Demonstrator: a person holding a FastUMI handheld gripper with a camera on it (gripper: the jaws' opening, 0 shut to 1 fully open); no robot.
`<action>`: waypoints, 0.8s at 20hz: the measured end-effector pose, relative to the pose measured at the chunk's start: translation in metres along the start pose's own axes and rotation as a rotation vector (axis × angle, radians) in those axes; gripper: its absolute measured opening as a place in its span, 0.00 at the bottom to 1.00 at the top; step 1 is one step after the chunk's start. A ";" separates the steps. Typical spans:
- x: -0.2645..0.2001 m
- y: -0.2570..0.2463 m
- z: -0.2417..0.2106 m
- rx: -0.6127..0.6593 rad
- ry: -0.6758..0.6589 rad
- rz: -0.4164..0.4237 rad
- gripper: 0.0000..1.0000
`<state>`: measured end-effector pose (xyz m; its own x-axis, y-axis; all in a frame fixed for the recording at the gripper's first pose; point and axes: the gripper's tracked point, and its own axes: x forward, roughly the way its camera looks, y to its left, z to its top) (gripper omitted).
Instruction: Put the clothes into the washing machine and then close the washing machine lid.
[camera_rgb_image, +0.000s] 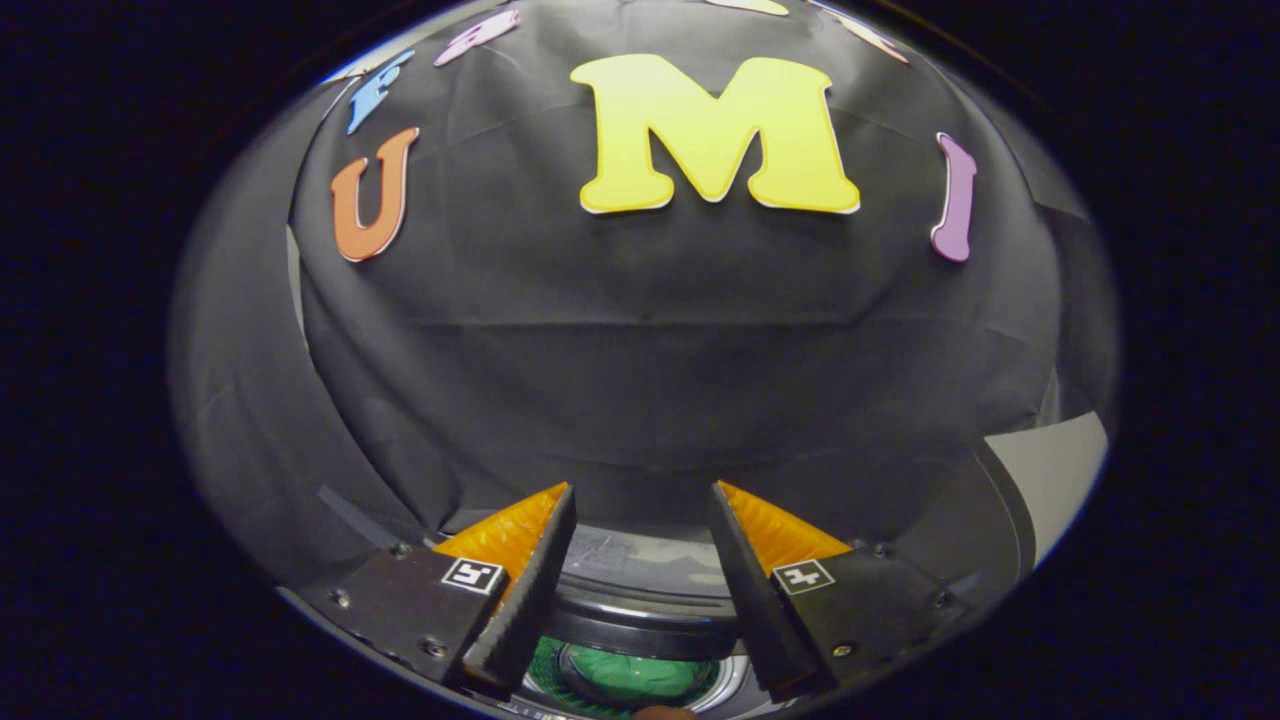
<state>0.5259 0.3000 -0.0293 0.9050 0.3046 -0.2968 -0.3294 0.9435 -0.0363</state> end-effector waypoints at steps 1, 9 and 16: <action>-0.006 0.002 -0.007 -0.001 -0.003 0.010 0.84; -0.049 0.012 -0.076 -0.055 0.063 0.060 0.94; -0.117 0.012 -0.038 -0.044 -0.079 0.100 0.94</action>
<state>0.4056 0.2709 -0.0307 0.8848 0.4079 -0.2252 -0.4291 0.9017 -0.0526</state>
